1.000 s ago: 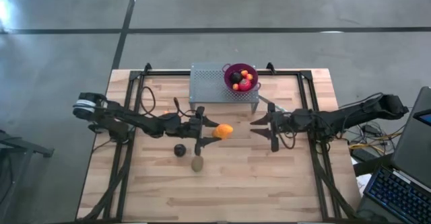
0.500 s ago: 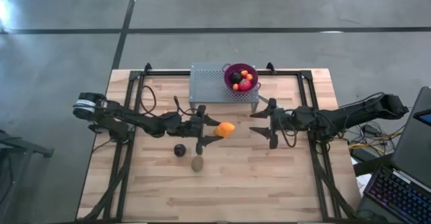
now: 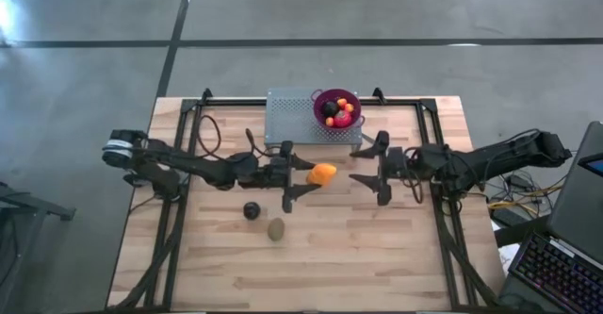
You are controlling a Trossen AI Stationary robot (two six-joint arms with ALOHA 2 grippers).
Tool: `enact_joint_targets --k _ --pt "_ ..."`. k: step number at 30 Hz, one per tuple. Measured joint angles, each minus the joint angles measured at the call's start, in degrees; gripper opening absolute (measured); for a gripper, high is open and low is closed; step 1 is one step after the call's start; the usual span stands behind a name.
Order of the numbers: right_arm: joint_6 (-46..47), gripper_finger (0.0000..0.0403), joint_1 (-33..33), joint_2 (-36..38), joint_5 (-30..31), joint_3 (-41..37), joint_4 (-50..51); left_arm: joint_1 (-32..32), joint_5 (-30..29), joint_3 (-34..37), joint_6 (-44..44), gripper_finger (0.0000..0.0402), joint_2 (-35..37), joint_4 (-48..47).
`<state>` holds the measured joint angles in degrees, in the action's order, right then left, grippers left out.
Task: Pick & Place Fruit
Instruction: Put the mango into the purple strainer bowl on the shelf
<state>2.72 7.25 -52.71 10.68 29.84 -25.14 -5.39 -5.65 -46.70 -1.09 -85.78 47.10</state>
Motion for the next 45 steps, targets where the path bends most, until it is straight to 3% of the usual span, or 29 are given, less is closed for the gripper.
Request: enact_joint_targets --k 8,13,29,36,45 --pt "-1.51 0.029 0.0 -0.34 0.0 1.67 -1.33 0.0 0.0 -2.89 1.28 0.0236 0.0 -3.7" --pt "-3.12 0.0297 0.0 -4.12 -0.02 2.23 -7.67 0.57 0.02 -4.8 2.18 0.0236 0.0 -3.68" --pt "-4.76 0.0315 0.04 -14.65 -0.92 10.02 -7.62 0.71 -0.16 -6.62 4.21 0.0236 -2.23 -5.15" --pt "-2.87 0.0331 0.11 -15.12 -4.96 10.02 -5.84 1.36 -2.07 -6.64 4.21 0.0236 -3.56 -4.53" --pt "-2.91 0.0368 0.11 -14.97 -2.73 10.24 -4.66 1.38 -1.74 -6.64 3.73 0.0236 -3.54 -4.17"
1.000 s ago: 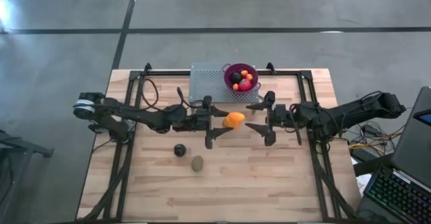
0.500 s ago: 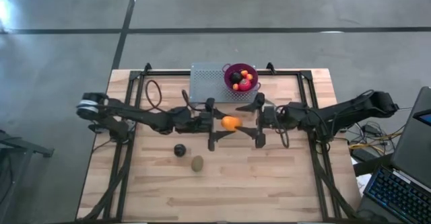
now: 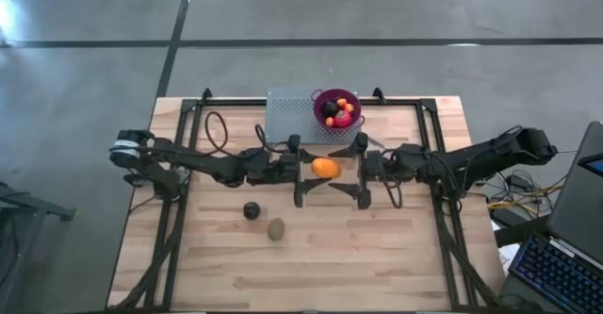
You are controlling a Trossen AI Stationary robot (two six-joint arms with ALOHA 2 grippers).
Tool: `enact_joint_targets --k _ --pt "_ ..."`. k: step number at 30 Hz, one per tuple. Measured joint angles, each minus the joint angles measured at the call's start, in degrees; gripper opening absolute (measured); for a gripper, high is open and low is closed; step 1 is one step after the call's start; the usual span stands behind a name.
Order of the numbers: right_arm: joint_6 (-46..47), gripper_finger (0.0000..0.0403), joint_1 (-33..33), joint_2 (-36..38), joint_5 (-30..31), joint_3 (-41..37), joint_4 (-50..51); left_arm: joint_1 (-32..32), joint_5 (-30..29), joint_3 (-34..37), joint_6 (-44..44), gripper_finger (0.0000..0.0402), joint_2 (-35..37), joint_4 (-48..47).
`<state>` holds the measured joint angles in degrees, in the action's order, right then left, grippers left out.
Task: Pick & Place Fruit
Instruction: Put the mango into the purple strainer bowl on the shelf
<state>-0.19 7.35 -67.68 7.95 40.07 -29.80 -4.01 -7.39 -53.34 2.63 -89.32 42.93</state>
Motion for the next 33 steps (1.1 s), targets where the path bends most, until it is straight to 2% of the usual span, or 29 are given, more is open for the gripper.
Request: enact_joint_targets --k 6,17,24,33 --pt "-0.26 0.0368 0.02 -0.31 2.53 0.02 -0.11 -0.09 3.71 0.0 -0.29 0.0236 -0.11 0.01" --pt "-2.29 0.0368 0.02 -4.39 2.66 0.02 -3.75 -0.11 3.78 -0.12 -1.16 0.0236 -1.72 0.18" --pt "-1.94 0.0368 0.0 -4.35 2.73 0.02 -3.43 -0.11 3.36 -0.33 -1.0 0.0236 -1.81 0.46" --pt "-1.35 0.0311 -0.07 -4.5 2.51 0.02 -3.46 -0.1 3.04 -0.33 -1.01 0.0236 -1.81 0.28"
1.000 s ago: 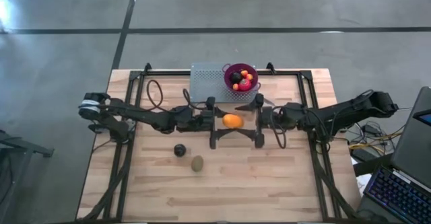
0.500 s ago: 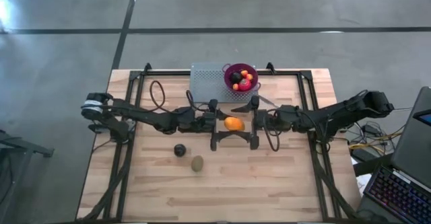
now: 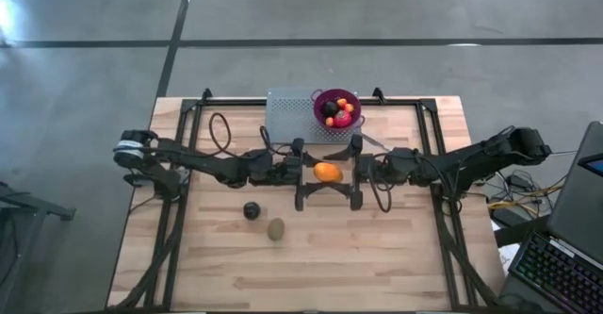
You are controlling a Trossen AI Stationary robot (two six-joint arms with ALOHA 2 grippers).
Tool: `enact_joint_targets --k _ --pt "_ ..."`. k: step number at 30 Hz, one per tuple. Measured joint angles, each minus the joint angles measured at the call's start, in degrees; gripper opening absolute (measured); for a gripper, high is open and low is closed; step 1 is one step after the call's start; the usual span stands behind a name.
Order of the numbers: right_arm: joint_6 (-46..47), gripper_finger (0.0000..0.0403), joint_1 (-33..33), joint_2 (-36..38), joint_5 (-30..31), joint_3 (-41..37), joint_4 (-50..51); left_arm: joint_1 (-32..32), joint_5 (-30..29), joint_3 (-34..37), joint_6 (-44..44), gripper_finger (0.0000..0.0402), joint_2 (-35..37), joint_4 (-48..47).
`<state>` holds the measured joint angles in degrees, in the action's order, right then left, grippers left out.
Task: Pick & Place Fruit
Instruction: Put the mango into the purple strainer bowl on the shelf
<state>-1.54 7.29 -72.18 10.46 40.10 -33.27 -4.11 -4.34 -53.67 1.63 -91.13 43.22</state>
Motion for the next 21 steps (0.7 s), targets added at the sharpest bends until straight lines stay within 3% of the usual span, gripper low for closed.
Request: enact_joint_targets --k 13,21 --pt "0.04 0.0233 0.0 0.02 -0.14 0.0 0.1 0.04 -0.12 0.0 0.02 0.0236 0.04 -0.06" --pt "0.04 0.0232 0.0 0.02 -0.04 -0.02 0.14 0.06 0.11 0.0 0.02 0.0236 0.04 -0.06"
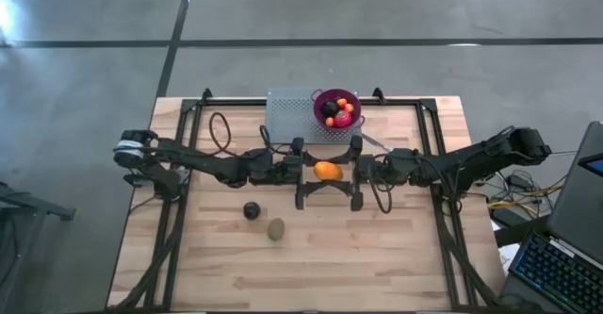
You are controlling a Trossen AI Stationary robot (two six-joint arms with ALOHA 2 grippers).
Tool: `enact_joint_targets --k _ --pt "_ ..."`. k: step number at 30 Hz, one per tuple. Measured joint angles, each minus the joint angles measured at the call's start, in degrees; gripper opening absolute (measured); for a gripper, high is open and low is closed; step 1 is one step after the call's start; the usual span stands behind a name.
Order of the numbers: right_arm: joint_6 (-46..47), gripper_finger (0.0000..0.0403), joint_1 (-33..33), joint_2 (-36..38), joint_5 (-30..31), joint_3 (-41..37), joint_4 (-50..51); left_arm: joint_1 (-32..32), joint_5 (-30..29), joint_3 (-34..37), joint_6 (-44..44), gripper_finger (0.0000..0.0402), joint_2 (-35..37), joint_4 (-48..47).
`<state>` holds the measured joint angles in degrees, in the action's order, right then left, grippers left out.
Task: Pick & Place Fruit
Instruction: Put the mango into the purple strainer bowl on the shelf
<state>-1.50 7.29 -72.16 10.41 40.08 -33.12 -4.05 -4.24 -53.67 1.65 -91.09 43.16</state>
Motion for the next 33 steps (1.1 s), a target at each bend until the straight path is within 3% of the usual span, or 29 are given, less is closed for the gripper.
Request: enact_joint_targets --k 21,33 --pt "-0.2 0.0224 -0.02 -0.02 0.0 0.0 0.37 -0.07 -0.76 -0.02 -0.04 0.024 0.04 -0.71" --pt "-0.2 0.0227 -0.13 -0.02 0.48 -0.02 1.47 -0.13 -1.31 -0.2 -1.31 0.0336 0.59 -4.51"
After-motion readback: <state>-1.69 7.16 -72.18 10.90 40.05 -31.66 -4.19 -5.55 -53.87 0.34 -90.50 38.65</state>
